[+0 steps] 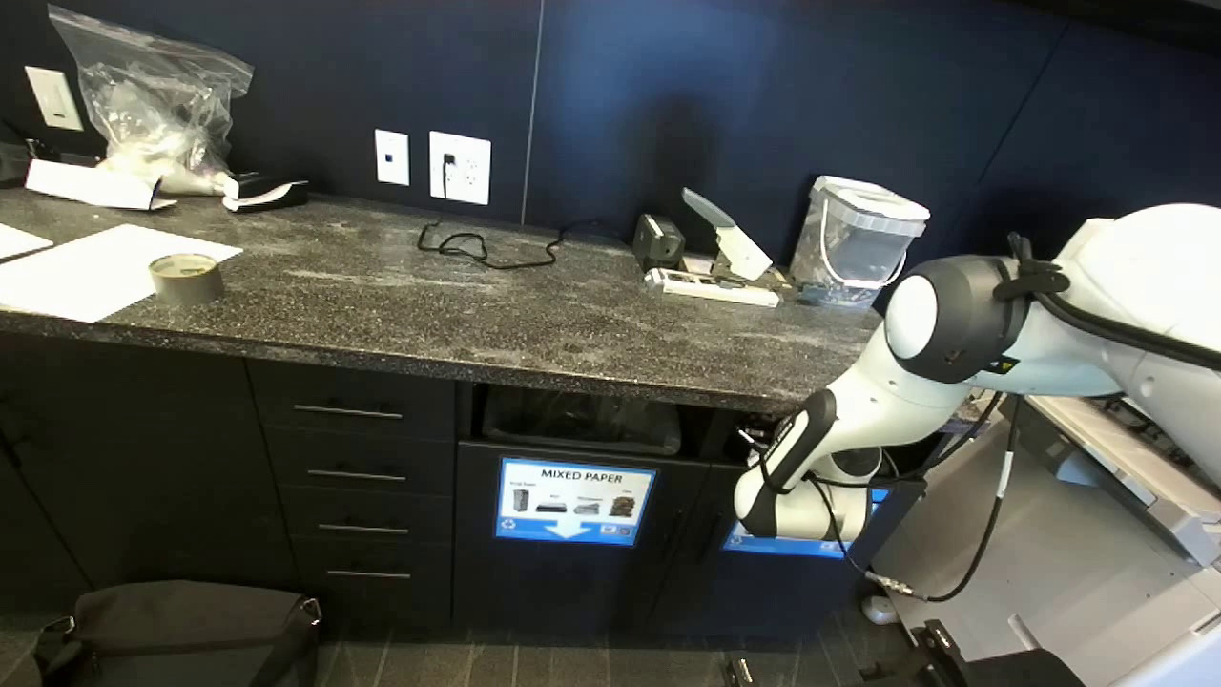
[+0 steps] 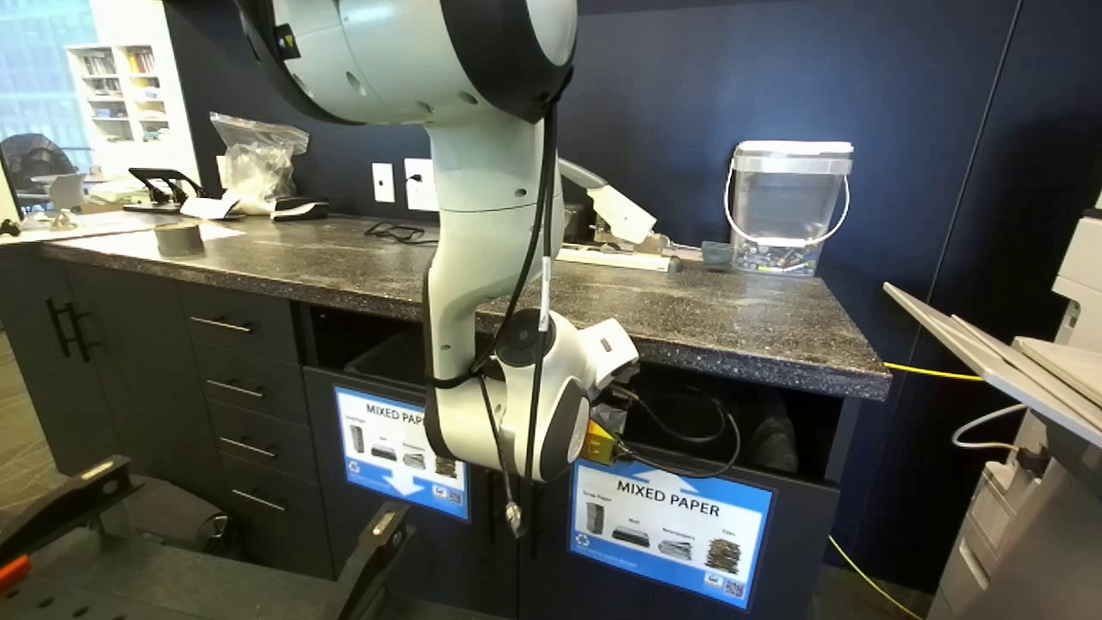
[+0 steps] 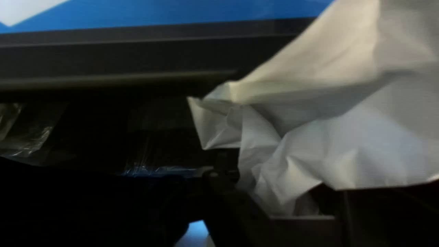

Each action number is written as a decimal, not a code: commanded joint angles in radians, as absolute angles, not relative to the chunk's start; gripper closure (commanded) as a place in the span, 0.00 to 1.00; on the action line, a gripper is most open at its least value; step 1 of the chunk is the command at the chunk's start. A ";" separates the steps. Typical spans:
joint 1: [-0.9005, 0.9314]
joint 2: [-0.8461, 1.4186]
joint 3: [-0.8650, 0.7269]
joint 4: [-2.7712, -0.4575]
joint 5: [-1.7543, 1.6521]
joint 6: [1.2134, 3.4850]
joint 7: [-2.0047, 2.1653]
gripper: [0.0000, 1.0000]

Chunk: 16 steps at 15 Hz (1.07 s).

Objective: Remove all the paper trash from the base top and put them in the mixed paper bin on the left

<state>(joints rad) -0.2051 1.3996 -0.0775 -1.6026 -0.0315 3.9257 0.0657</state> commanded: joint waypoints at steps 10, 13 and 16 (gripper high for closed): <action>-0.140 1.445 -0.129 -1.499 0.247 3.858 -0.028 0.01; -0.093 1.448 -0.148 -1.491 0.342 3.813 -0.046 0.00; -0.167 1.446 -0.078 -1.486 0.172 3.819 0.044 0.00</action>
